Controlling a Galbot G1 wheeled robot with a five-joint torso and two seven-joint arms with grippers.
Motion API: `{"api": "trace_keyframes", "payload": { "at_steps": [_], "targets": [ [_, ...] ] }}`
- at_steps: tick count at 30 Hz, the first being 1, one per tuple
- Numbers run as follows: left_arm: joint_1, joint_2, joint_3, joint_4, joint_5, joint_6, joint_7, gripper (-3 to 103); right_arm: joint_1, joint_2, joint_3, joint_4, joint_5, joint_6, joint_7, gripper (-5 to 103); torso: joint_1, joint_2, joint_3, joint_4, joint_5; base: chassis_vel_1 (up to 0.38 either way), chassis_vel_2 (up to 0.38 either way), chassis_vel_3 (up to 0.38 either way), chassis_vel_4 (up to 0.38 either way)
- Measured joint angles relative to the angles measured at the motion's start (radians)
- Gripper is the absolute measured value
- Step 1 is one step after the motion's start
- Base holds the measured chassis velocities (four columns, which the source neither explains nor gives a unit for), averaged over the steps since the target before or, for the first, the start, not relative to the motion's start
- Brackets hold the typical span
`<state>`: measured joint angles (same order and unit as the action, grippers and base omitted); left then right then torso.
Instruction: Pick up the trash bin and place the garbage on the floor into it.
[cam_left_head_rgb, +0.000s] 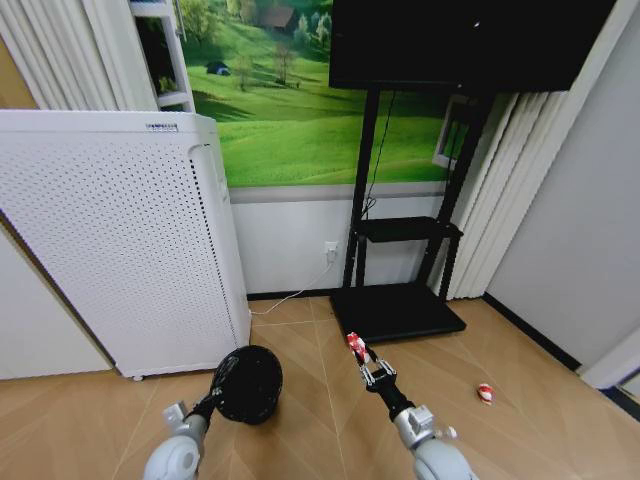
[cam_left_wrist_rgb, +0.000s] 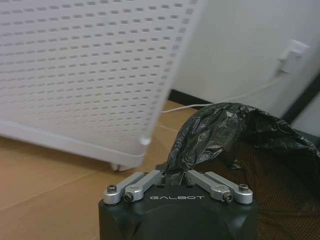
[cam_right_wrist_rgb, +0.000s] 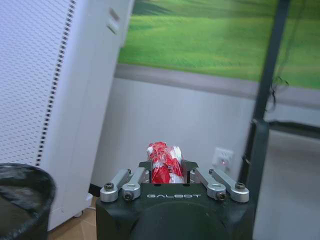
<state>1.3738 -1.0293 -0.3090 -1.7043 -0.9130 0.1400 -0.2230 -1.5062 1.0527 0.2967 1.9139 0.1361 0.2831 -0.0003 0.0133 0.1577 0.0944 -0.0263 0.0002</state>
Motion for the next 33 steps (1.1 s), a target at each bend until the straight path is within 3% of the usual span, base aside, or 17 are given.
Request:
{"api": "trace_keyframes", "payload": {
  "at_steps": [2,5,8,14,18,25,28,30,33],
  "targets": [
    [-0.069,0.03,0.089,0.021,0.003,0.001,0.061,4,0.0,-0.01,-0.004,-0.001,-0.015,0.038,-0.025,30,0.0,0.0,0.0,0.0002,-0.0003,0.0,0.0,0.0,0.0],
    [-0.113,0.038,0.138,0.037,-0.003,0.004,0.089,4,-0.003,-0.013,-0.008,-0.001,-0.017,0.054,-0.041,30,0.0,0.0,0.0,-0.0001,-0.0002,0.0,0.0,0.0,0.0],
    [-0.233,0.033,0.254,0.099,-0.03,0.007,0.148,4,-0.018,-0.016,-0.02,-0.021,-0.031,0.104,-0.089,30,0.0,0.0,0.0,-0.0001,0.0,0.0,0.0,0.0,0.0],
    [-0.358,-0.028,0.37,0.189,-0.039,0.002,0.169,4,-0.034,-0.015,-0.049,-0.034,-0.061,0.168,-0.116,30,0.0,0.0,0.0,-0.0001,0.0001,0.0,0.0,0.0,0.0],
    [-0.399,-0.063,0.431,0.203,-0.025,-0.001,0.174,4,-0.034,-0.005,-0.072,-0.039,-0.08,0.172,-0.115,28,0.0,0.0,0.0,-0.0003,-0.0002,0.0,0.0,0.0,0.0],
    [-0.374,-0.05,0.46,0.174,0.126,-0.013,0.208,4,-0.026,0.055,-0.086,-0.092,-0.116,0.185,-0.106,28,0.0,0.0,0.0,0.0,0.0,0.0,0.0,0.0,0.0],
    [-0.348,-0.037,0.44,0.146,0.15,-0.013,0.223,4,-0.033,0.069,-0.083,-0.104,-0.118,0.186,-0.106,27,0.0,0.0,0.0,0.0,-0.0001,0.0,0.0,0.0,0.0],
    [-0.336,-0.032,0.422,0.133,0.155,-0.014,0.224,4,-0.039,0.073,-0.076,-0.106,-0.12,0.187,-0.113,32,0.0,0.0,0.0,0.0,-0.0002,0.0,0.0,0.0,0.0],
    [-0.317,-0.028,0.392,0.126,0.166,-0.019,0.227,4,-0.051,0.075,-0.07,-0.105,-0.119,0.187,-0.123,47,0.0,0.0,0.0,0.0,-0.0003,0.0,0.0,0.0,0.0]
  ]
}}
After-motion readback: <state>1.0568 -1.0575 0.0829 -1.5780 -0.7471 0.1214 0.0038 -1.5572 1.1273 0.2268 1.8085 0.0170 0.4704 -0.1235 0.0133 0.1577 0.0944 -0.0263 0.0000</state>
